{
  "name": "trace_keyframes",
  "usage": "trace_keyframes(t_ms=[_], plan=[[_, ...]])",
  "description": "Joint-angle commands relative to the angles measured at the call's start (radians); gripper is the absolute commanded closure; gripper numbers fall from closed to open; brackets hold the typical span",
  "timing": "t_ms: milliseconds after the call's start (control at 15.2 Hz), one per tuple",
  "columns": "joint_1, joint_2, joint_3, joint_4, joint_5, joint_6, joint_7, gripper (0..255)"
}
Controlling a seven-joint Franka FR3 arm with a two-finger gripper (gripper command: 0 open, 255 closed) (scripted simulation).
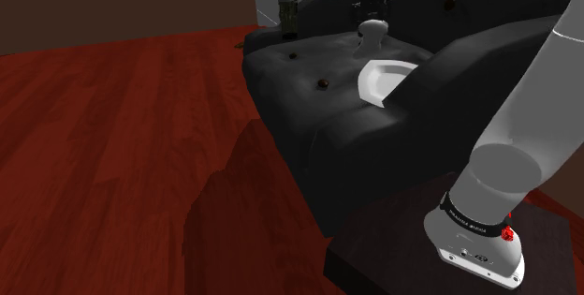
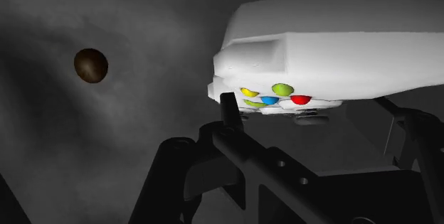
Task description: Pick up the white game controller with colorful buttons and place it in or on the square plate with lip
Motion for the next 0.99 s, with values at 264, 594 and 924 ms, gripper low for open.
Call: trace_keyframes(t_ms=[264,594,924], plan=[[0.02,-0.262,0.04,-0.278,-0.055,0.018,0.08,255],[0.023,-0.462,0.083,-0.458,-0.075,-0.007,0.138,255],[-0.035,-0.274,0.002,-0.28,0.024,-0.068,0.24,0]])
